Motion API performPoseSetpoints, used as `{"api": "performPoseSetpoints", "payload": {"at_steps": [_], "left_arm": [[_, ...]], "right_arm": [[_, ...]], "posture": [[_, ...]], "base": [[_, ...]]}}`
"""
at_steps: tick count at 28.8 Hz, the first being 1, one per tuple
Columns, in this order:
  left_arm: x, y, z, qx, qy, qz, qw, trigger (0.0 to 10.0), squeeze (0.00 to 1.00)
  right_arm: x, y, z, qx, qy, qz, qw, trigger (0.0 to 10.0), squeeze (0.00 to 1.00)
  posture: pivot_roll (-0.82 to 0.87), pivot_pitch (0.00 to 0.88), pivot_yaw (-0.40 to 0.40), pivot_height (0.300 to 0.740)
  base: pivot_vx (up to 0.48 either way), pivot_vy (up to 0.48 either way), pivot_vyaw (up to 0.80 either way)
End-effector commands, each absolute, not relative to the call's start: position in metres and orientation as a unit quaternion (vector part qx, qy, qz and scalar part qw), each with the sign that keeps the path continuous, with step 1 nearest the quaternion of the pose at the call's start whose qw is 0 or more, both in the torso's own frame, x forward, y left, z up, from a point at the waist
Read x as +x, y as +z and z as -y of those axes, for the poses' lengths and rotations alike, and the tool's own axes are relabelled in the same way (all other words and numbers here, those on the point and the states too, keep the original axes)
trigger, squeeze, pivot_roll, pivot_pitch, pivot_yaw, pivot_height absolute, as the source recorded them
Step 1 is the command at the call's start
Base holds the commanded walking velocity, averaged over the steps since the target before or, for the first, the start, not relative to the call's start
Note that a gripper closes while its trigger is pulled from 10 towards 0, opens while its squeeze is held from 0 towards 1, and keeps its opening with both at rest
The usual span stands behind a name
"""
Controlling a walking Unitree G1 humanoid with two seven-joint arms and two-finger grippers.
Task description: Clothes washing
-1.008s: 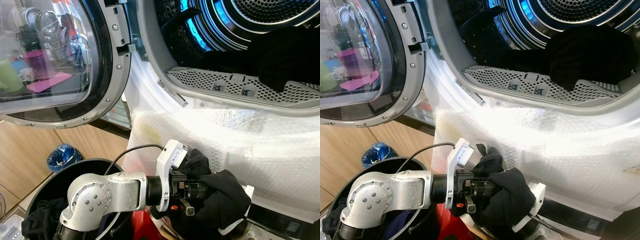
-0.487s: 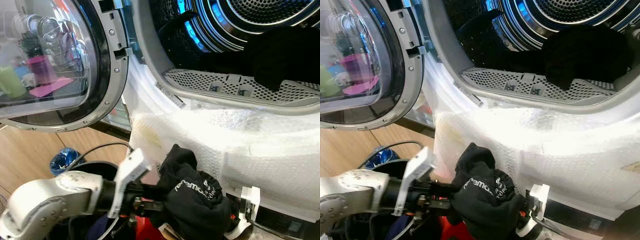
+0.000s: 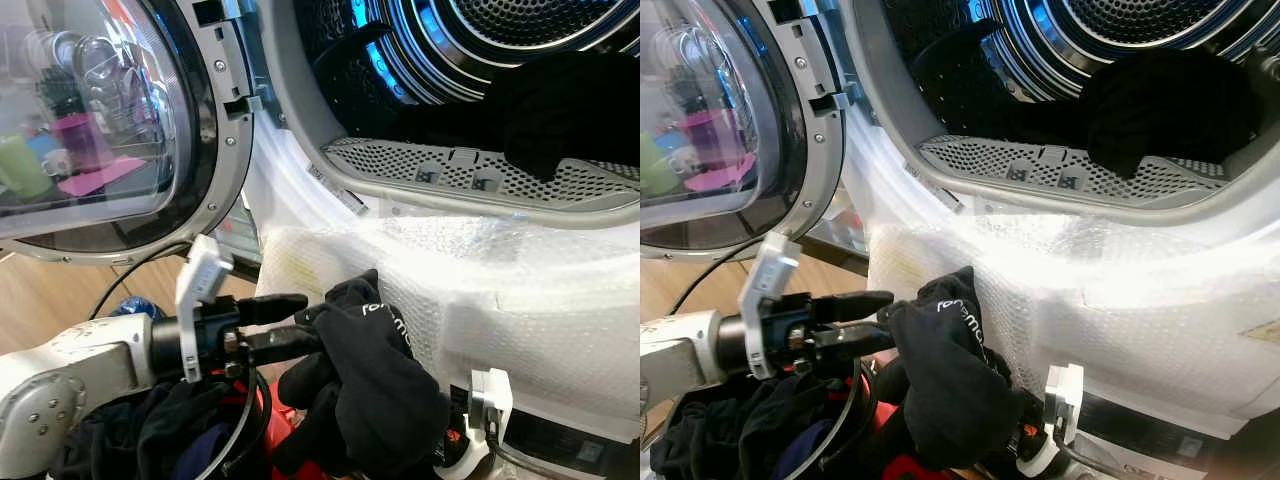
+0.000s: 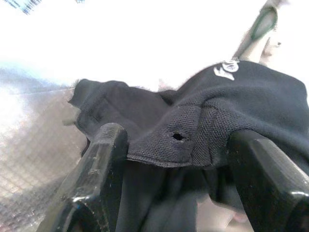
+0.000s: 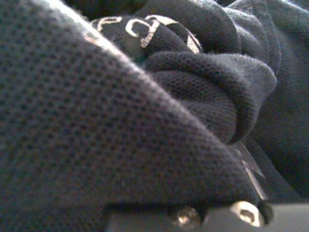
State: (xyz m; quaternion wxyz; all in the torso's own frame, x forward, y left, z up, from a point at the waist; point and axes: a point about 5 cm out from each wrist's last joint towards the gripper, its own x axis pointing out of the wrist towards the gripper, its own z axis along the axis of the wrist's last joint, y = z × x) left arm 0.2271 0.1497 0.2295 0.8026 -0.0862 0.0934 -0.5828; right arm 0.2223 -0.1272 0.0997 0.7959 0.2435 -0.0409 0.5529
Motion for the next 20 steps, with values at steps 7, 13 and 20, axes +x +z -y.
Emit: {"api": "performPoseSetpoints", "payload": {"at_steps": [7,13,20], "left_arm": [[0.21,0.267,-0.156,-0.147,-0.674,-0.019,0.724,10.0,0.32],[0.215,0.283,-0.169,-0.202,-0.688,0.017,0.697,10.0,1.0],[0.222,0.258,-0.186,-0.088,-0.64,-0.079,0.76,10.0,1.0]], "right_arm": [[0.221,0.103,0.116,0.24,0.589,0.046,0.77,0.0,0.0],[0.217,0.094,0.11,0.22,0.609,0.012,0.762,0.0,0.0],[0.213,0.092,0.109,0.213,0.618,0.003,0.757,0.0,0.0]], "posture": [[0.07,0.015,0.171,0.74],[0.07,0.012,0.178,0.74],[0.06,0.015,0.183,0.74]], "base": [[0.0,0.0,0.0],[0.0,0.0,0.0],[0.0,0.0,0.0]]}}
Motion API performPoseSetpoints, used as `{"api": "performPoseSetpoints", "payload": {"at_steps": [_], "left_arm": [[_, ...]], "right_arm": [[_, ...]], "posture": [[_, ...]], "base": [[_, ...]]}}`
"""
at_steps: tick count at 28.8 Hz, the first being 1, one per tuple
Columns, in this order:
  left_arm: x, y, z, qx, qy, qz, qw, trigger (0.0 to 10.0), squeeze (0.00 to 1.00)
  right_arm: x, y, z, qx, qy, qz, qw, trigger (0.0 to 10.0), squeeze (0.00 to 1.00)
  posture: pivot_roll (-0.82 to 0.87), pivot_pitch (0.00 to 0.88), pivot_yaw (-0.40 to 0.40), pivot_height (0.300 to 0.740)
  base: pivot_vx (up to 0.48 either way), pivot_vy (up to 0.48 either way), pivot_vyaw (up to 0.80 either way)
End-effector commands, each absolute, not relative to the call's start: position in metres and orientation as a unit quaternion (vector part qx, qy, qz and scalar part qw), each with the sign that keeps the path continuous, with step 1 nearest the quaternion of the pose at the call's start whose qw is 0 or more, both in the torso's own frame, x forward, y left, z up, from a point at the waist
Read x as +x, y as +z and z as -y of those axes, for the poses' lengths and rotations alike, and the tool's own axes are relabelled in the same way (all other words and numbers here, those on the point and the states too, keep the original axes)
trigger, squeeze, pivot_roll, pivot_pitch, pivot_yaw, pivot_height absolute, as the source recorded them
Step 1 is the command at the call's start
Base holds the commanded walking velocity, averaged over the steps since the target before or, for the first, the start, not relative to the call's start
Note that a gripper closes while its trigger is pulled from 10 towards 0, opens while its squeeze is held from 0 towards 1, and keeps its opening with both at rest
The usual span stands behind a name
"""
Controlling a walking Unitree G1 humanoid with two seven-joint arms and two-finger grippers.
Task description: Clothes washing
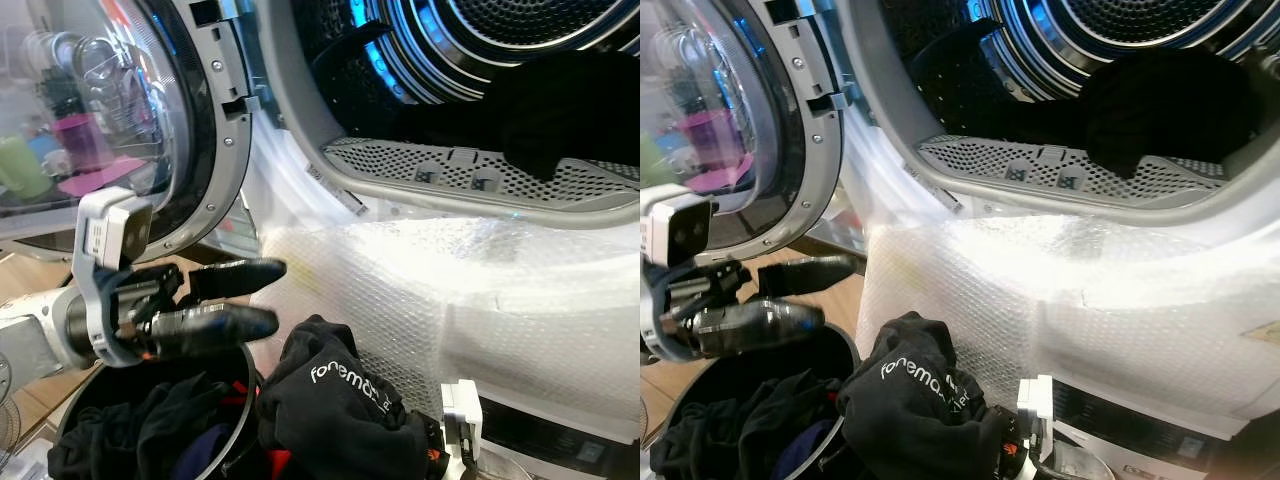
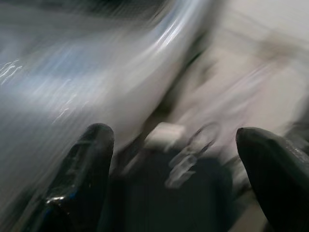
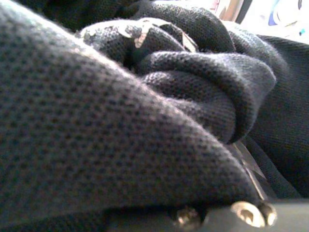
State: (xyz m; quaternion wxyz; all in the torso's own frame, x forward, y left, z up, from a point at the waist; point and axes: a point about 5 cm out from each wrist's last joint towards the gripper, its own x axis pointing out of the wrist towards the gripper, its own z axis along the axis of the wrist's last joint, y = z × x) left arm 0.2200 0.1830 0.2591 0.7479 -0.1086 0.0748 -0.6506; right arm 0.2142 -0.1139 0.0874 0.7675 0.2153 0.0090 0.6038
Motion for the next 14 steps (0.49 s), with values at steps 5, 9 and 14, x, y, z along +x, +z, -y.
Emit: {"api": "performPoseSetpoints", "payload": {"at_steps": [5,9,14], "left_arm": [[0.28,0.221,-0.23,-0.012,-0.357,-0.102,0.929,10.0,1.0],[0.277,0.204,-0.228,0.006,-0.305,-0.079,0.949,10.0,0.15],[0.269,0.179,-0.216,0.017,-0.243,-0.063,0.968,10.0,0.0]], "right_arm": [[0.202,0.105,0.104,0.202,0.654,0.016,0.729,0.0,0.0],[0.184,0.11,0.098,0.196,0.696,0.005,0.69,0.0,0.0],[0.174,0.116,0.1,0.199,0.707,0.001,0.679,0.0,0.0]], "posture": [[0.05,0.01,0.182,0.74],[0.05,0.013,0.169,0.74],[0.05,0.02,0.161,0.74]], "base": [[0.0,0.0,0.0],[0.0,0.0,0.0],[0.0,0.0,0.0]]}}
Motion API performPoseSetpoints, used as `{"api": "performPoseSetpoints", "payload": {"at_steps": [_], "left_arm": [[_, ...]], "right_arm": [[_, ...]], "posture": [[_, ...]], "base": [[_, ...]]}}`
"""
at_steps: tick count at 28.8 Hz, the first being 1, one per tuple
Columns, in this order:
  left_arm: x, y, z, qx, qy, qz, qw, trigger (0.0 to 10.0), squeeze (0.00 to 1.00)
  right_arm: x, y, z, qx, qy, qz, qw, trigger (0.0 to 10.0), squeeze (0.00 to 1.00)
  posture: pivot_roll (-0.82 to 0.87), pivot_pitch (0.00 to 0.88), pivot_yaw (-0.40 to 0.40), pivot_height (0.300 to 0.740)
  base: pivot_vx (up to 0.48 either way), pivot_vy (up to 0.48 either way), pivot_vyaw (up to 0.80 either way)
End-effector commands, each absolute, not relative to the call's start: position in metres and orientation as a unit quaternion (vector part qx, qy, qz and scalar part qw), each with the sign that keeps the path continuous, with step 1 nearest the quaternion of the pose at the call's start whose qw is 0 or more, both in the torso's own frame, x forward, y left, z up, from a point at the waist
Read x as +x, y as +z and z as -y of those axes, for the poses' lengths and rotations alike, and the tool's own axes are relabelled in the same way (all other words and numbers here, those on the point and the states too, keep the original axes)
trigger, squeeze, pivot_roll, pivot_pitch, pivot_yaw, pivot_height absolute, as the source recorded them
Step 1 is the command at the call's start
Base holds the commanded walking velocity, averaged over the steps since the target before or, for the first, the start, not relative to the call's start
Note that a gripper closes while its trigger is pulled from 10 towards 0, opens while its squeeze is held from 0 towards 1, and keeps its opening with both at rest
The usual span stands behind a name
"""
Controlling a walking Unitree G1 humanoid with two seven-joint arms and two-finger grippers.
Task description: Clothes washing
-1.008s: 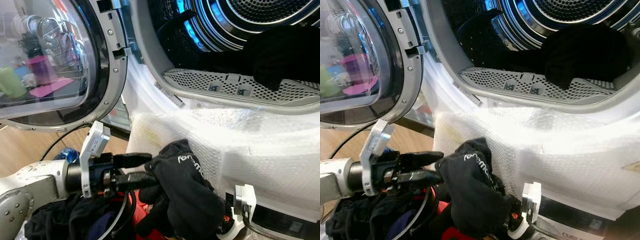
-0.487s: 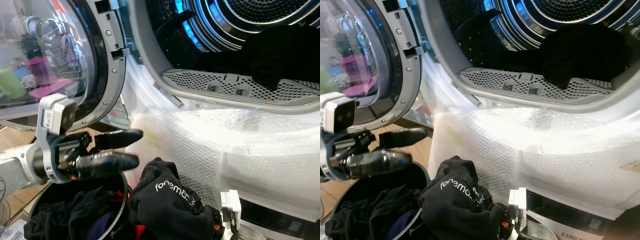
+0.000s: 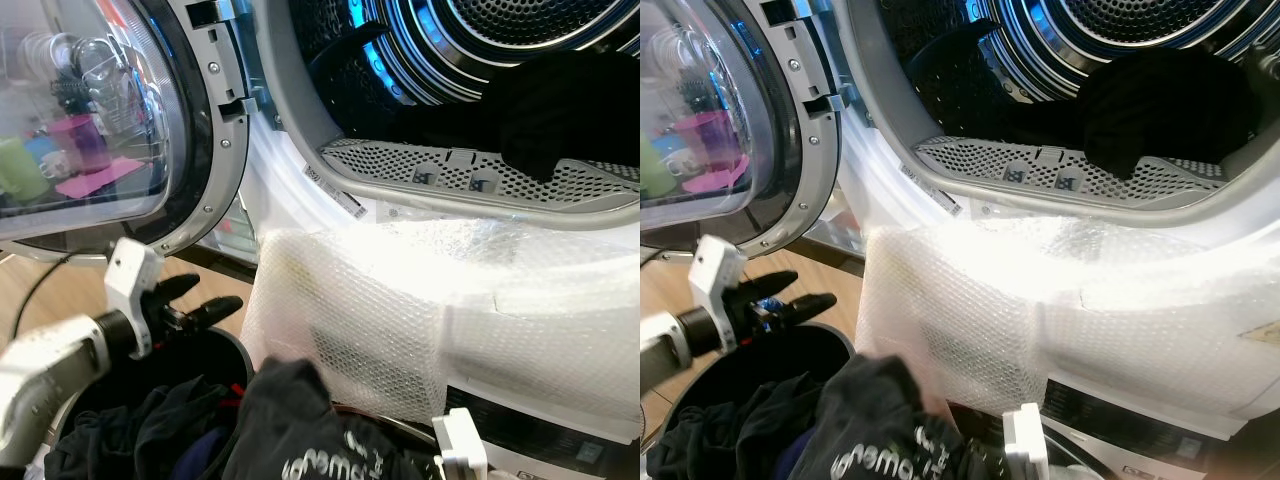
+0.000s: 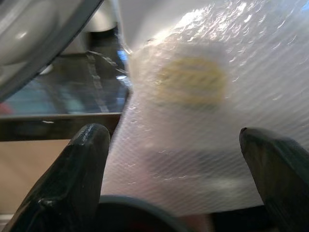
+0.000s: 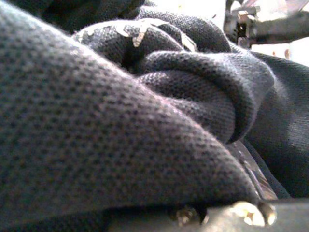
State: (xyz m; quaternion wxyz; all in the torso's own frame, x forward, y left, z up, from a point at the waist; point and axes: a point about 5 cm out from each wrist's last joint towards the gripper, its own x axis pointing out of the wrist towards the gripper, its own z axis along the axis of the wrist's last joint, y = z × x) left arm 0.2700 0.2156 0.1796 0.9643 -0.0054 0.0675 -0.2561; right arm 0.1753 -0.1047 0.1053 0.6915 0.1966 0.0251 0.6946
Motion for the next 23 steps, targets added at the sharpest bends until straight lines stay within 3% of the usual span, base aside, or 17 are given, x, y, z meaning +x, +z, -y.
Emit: {"api": "performPoseSetpoints", "payload": {"at_steps": [1,3,5,7,9,17,23], "left_arm": [[0.267,0.174,-0.214,0.027,-0.243,-0.064,0.967,10.0,0.0],[0.258,0.151,-0.211,0.078,-0.221,-0.074,0.969,10.0,0.0],[0.257,0.145,-0.214,0.074,-0.183,-0.059,0.978,10.0,0.0],[0.253,0.129,-0.23,0.086,-0.082,-0.049,0.992,10.0,0.0],[0.249,0.117,-0.239,0.103,-0.044,-0.057,0.992,10.0,0.0],[0.236,0.093,-0.248,0.121,-0.015,-0.082,0.989,10.0,0.0],[0.234,0.079,-0.238,0.128,-0.021,-0.094,0.987,10.0,0.0]], "right_arm": [[0.174,0.117,0.1,0.2,0.707,0.001,0.678,0.0,0.0],[0.172,0.12,0.099,0.201,0.707,0.008,0.678,0.0,0.0],[0.172,0.125,0.099,0.203,0.707,0.016,0.678,0.0,0.0],[0.171,0.141,0.098,0.205,0.707,0.045,0.675,0.0,0.0],[0.171,0.152,0.097,0.207,0.71,0.064,0.67,0.0,0.0],[0.171,0.191,0.092,0.214,0.725,0.136,0.64,0.0,0.0],[0.205,0.241,0.069,0.178,0.722,0.22,0.631,0.0,0.0]], "posture": [[0.05,0.02,0.161,0.74],[0.05,0.028,0.16,0.74],[0.04,0.034,0.16,0.74],[0.04,0.038,0.161,0.74],[0.04,0.044,0.156,0.74],[0.03,0.054,0.151,0.74],[0.01,0.054,0.145,0.74]], "base": [[0.0,0.0,0.0],[0.0,0.0,0.0],[0.0,0.0,0.0],[0.0,0.0,0.0],[0.0,0.0,0.0],[0.0,0.0,0.0],[0.0,0.0,0.0]]}}
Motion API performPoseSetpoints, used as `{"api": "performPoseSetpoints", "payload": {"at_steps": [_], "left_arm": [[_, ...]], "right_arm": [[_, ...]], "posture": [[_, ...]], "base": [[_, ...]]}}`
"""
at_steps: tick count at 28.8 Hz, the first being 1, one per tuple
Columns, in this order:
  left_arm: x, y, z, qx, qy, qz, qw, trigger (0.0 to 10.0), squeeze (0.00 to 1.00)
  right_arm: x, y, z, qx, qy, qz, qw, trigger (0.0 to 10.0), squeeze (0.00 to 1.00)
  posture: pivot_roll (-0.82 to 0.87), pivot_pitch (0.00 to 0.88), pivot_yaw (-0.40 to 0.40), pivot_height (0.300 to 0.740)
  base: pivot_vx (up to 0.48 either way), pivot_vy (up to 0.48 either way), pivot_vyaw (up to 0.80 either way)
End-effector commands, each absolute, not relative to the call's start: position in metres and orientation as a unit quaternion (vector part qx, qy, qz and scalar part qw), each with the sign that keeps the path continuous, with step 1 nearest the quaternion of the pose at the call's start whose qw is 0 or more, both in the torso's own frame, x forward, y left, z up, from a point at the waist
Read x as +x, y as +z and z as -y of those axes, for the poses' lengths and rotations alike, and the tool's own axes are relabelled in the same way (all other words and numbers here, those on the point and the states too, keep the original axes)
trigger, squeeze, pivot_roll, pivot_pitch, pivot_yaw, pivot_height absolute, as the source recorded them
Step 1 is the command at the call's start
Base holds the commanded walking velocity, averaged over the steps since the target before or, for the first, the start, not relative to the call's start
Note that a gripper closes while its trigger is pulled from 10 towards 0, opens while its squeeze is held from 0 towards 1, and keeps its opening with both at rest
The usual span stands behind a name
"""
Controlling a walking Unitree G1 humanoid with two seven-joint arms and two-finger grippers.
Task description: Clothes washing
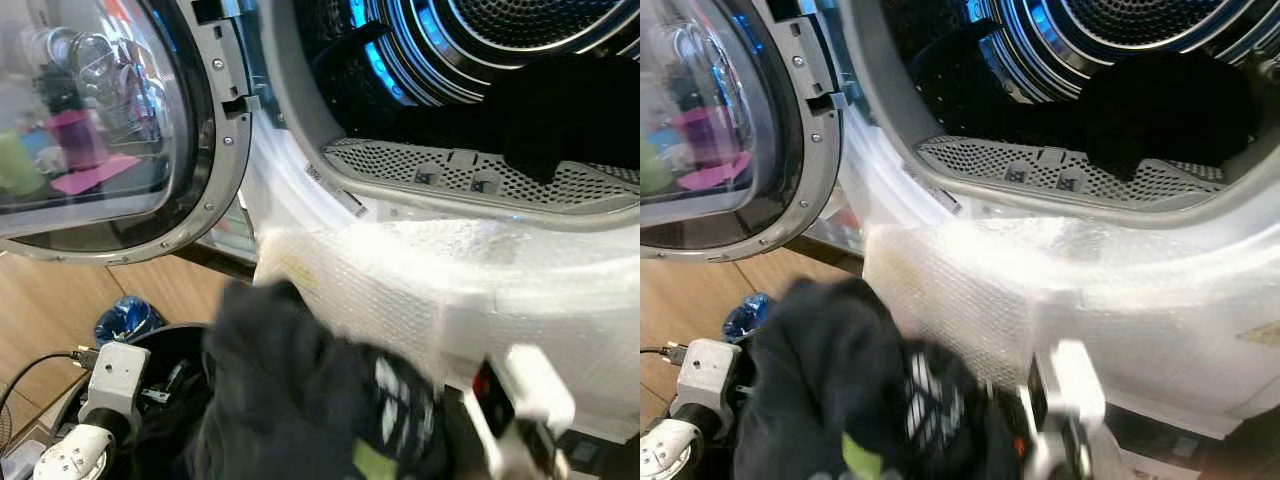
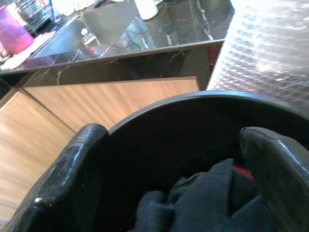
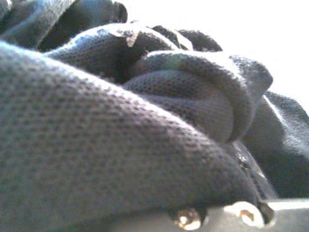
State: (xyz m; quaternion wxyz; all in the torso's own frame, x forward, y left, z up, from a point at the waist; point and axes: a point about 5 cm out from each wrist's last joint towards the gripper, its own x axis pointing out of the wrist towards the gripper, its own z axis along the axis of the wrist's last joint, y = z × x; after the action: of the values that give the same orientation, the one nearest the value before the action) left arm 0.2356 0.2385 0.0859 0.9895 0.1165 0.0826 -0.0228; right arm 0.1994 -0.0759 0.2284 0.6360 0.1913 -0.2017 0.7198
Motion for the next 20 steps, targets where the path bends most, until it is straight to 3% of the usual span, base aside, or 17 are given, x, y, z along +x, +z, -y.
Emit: {"api": "performPoseSetpoints", "payload": {"at_steps": [1,7,9,14,20], "left_arm": [[0.234,0.077,-0.237,0.127,-0.019,-0.092,0.987,10.0,0.0],[0.235,0.071,-0.228,0.126,-0.024,-0.08,0.989,10.0,0.0],[0.234,0.068,-0.224,0.125,-0.027,-0.08,0.989,10.0,0.0],[0.232,0.064,-0.221,0.122,-0.028,-0.081,0.989,10.0,0.0],[0.232,0.061,-0.216,0.114,-0.031,-0.08,0.99,10.0,0.0]], "right_arm": [[0.209,0.245,0.067,0.173,0.723,0.222,0.631,0.0,0.0],[0.245,0.283,0.052,0.172,0.7,0.257,0.644,0.0,0.0],[0.266,0.308,0.05,0.183,0.672,0.278,0.662,0.0,0.0],[0.292,0.347,0.054,0.19,0.644,0.312,0.672,0.0,0.0],[0.33,0.394,0.066,0.214,0.586,0.334,0.706,0.0,0.0]], "posture": [[0.01,0.054,0.145,0.74],[0.02,0.048,0.134,0.74],[0.02,0.048,0.121,0.74],[0.02,0.044,0.107,0.74],[0.01,0.041,0.1,0.74]], "base": [[0.0,0.0,0.0],[0.0,0.0,0.0],[0.0,0.0,0.0],[0.0,0.0,0.0],[0.0,0.0,0.0]]}}
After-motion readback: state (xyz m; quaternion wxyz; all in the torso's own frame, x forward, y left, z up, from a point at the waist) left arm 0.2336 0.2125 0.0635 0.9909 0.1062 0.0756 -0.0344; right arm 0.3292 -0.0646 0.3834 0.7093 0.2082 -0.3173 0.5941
